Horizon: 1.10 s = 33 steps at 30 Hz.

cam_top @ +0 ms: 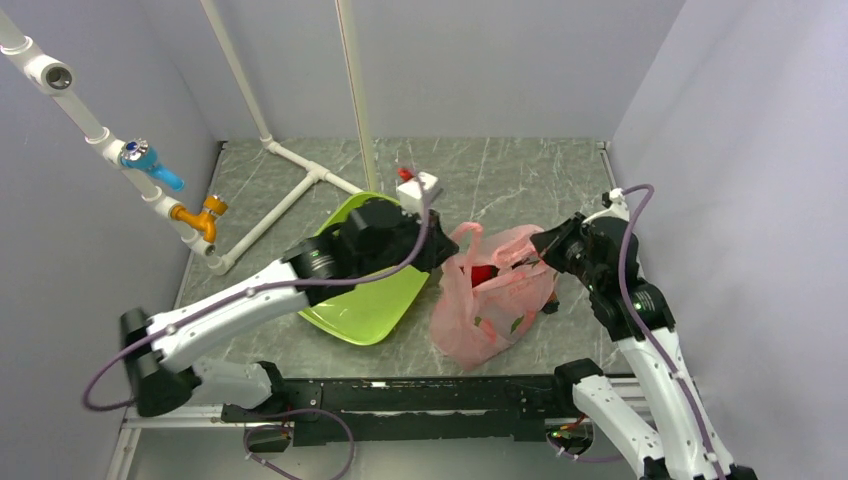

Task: Take the fake fruits out of the plastic bag
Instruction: Adjust the plastic bag at the center of the board.

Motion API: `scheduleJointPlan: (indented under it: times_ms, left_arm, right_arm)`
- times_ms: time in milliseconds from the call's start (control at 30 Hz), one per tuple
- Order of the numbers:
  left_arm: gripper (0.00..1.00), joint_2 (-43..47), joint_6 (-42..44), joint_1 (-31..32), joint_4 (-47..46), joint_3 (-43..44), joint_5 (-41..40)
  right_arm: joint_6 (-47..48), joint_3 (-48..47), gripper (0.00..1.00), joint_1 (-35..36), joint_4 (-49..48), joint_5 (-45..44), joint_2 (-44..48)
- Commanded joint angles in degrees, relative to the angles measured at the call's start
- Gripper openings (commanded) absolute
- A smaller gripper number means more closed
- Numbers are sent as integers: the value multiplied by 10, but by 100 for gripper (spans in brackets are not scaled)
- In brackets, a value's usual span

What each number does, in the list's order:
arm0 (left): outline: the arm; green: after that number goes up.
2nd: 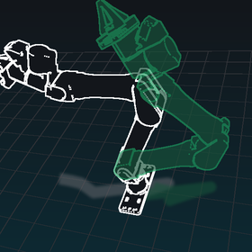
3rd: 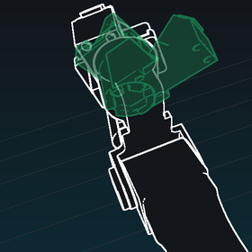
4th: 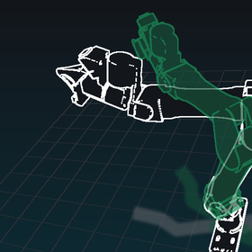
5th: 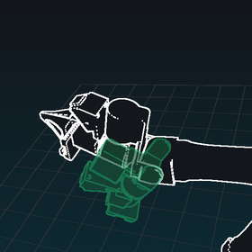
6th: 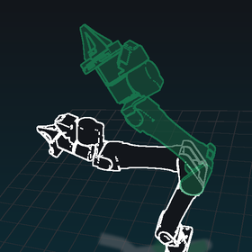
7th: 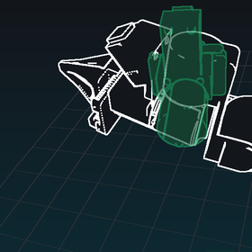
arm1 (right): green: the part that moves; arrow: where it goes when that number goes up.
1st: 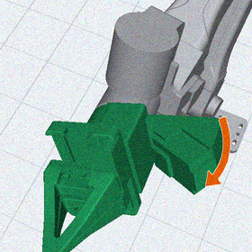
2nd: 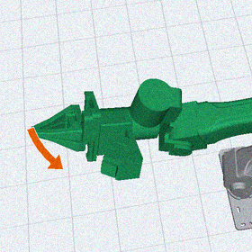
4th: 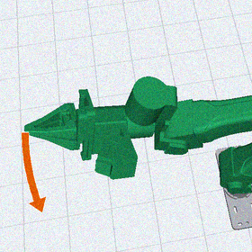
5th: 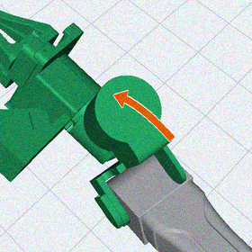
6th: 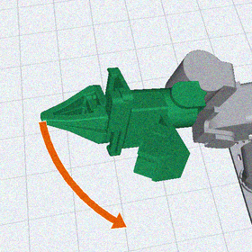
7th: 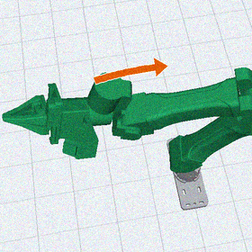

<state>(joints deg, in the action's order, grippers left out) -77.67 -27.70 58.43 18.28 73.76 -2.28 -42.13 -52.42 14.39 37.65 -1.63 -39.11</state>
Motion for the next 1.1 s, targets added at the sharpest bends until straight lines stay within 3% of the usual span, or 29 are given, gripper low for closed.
scheduleJointPlan:
  times_ms: [0, 233, 567, 767, 900, 1067]
  left_arm:
    - [17, 90, -9, 1, -117, -66, 52]
    - [0, 142, -48, 1, -233, -139, 105]
    - [0, 168, -44, 2, -226, -151, 108]
    - [0, 185, -69, 2, -245, -190, 104]
    - [0, 191, -87, 2, -270, -216, 117]
    - [0, 208, -99, 3, -287, -238, 129]
  right_arm:
    - [-62, -9, 0, -3, -85, -8, -58]
    - [-43, -92, 0, -15, -130, -15, -161]
    - [40, -242, 3, -29, -94, 13, -269]
    - [77, -229, 50, -30, -72, 67, -255]
    - [84, -176, 68, -30, -34, 105, -205]
    - [109, -105, 86, -29, 24, 136, -73]
